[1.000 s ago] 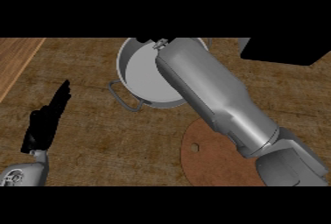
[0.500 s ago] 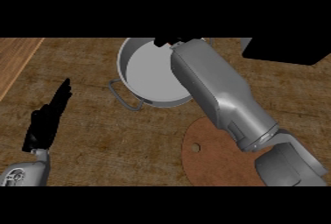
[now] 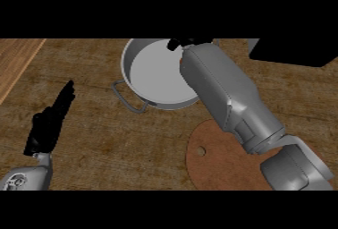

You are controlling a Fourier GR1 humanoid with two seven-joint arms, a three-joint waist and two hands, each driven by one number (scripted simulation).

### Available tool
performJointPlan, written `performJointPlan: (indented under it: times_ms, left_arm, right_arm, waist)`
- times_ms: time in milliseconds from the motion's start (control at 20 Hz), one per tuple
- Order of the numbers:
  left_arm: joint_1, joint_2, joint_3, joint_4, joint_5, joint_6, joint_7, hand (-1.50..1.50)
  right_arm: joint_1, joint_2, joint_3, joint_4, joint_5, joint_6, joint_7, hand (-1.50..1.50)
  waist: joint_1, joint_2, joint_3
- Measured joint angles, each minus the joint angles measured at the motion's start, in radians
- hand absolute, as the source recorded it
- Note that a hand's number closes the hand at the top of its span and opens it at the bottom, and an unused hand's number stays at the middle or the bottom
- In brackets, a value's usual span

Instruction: Pick the tomato from the cutting board and place it in the pot

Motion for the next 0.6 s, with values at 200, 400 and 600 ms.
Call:
performJointPlan:
  times_ms: [200, 400, 600]
  left_arm:
    - [-0.002, 0.009, 0.006, -0.008, 0.009, -0.012, 0.006, 0.0]
    - [0.008, 0.011, 0.006, -0.01, 0.01, -0.015, 0.003, 0.0]
    - [0.013, 0.014, 0.013, 0.002, 0.012, -0.019, -0.006, 0.0]
  right_arm:
    - [0.007, -0.001, -0.029, -0.034, -0.021, -0.13, -0.084, -1.5]
    - [0.016, -0.002, -0.072, -0.091, -0.066, -0.265, -0.164, -1.5]
    - [0.029, -0.002, -0.107, -0.131, -0.157, -0.323, -0.233, -1.5]
  waist:
    - [0.002, -0.001, 0.001]
    - [0.0, -0.006, 0.001]
    - [-0.002, -0.01, 0.001]
